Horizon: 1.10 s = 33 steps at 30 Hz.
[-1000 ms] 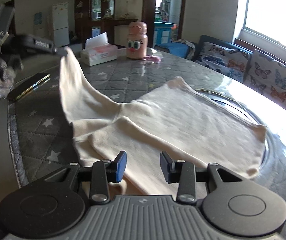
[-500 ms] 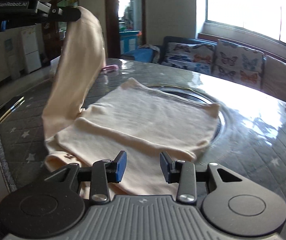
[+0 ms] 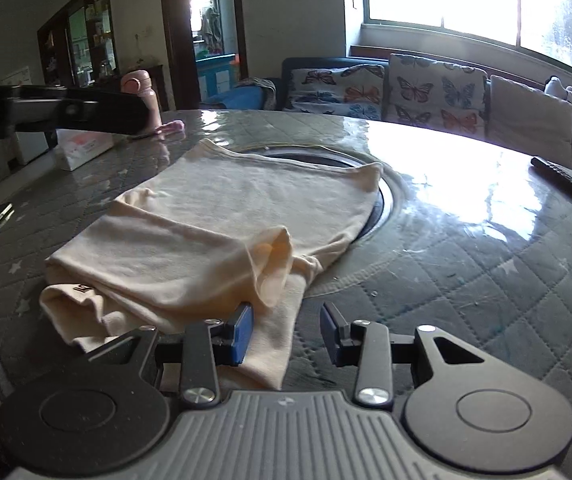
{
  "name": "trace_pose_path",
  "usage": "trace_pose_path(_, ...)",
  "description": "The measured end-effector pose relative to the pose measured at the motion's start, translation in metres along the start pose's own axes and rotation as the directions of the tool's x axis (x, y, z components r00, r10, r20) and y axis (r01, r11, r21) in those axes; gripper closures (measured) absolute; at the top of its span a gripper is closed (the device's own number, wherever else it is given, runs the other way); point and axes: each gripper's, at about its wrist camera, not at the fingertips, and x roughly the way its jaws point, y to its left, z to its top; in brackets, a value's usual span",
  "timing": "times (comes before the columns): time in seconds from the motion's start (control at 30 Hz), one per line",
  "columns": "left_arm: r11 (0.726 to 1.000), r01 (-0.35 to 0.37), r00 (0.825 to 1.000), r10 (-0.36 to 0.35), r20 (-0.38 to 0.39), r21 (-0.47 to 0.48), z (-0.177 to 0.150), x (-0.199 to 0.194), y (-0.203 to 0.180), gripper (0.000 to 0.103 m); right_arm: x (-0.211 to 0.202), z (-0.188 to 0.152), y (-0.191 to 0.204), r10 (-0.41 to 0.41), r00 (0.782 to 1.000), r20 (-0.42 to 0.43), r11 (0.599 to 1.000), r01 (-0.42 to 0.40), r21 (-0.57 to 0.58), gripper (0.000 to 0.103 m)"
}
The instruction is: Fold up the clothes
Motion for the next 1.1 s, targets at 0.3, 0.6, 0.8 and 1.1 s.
trace_pose_path(0.3,0.984,-0.175,0.979,0.171,-0.106,-0.029,-0.045,-0.03,0.066,0.073,0.01,0.008,0.002,0.04,0.999,-0.025,0.998,-0.039,0.045,0.067)
trace_pose_path(0.6,0.973,-0.226,0.952,0.209,-0.224,-0.052,-0.094,-0.027,0.081,0.073,0.021,0.012,0.007,0.063,0.996,-0.055,0.995,-0.059,0.075,0.091)
trace_pose_path(0.8,0.976,-0.217,0.948,0.202,-0.246,-0.032,-0.102,-0.018,0.082,0.073,-0.002,0.017,0.015,0.037,0.999,-0.016,0.998,-0.036,0.051,0.096)
trace_pose_path(1.1,0.972,-0.234,0.953,0.228,-0.201,-0.003,-0.08,-0.028,0.091,0.073,-0.003,0.024,0.011,0.019,1.0,-0.007,0.999,-0.019,0.031,0.087)
